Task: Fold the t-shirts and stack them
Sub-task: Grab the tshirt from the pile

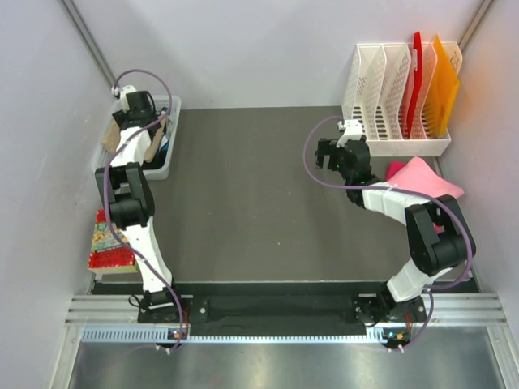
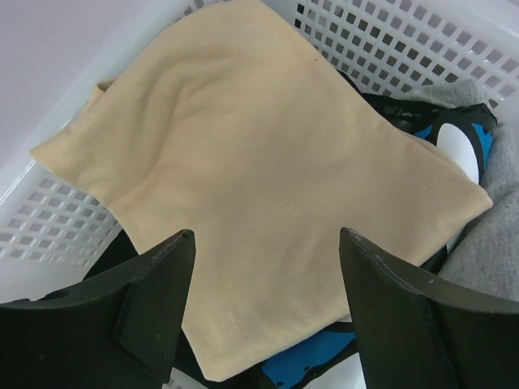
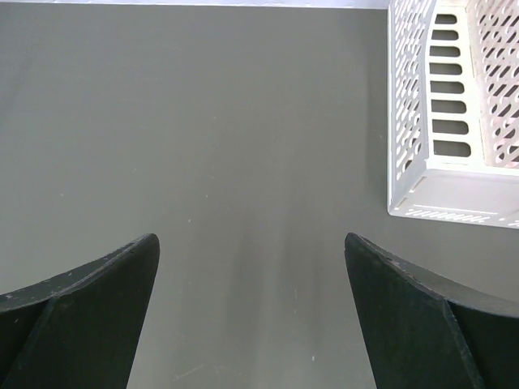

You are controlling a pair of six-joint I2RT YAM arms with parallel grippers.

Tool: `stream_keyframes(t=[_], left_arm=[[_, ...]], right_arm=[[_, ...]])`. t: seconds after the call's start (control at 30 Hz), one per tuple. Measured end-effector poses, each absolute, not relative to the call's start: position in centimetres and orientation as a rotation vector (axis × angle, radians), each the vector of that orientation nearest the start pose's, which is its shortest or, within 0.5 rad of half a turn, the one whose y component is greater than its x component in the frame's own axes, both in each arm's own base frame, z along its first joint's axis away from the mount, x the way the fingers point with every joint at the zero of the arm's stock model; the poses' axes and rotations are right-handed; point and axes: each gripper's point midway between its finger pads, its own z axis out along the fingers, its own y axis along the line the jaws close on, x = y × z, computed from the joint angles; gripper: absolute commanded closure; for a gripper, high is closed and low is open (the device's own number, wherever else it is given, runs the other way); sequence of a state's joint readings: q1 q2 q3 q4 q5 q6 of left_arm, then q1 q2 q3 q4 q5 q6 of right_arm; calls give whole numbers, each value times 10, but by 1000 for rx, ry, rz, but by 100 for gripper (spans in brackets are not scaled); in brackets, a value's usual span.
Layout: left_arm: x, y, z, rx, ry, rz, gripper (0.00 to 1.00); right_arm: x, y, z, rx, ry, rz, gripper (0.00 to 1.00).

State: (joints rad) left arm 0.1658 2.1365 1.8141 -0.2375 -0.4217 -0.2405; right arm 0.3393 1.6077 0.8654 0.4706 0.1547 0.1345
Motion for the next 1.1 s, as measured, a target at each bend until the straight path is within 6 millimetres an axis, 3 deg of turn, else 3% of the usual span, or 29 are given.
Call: stream_keyframes(t=[0.27,0.6,0.77,1.0,1.07,1.1], left_arm=[[577,162,154,-652,2001,419,22],[580,157,102,-615,2108,433,23],[584,155,102,-592,2103,424,38],[592,151,93,-568,2106,397,44],[595,151,91,-564,2103,387,55],[597,151,90,-563,2102,385,74]], right_arm=[[458,140,146,-88,1852,193,4],[457,142,146,-97,1853,204,4],[457,143,145,-100,1855,209,5],[457,144,145,-102,1856,210,5],[457,144,145,-103,1856,210,6],[457,144,145,-102,1856,210,6]])
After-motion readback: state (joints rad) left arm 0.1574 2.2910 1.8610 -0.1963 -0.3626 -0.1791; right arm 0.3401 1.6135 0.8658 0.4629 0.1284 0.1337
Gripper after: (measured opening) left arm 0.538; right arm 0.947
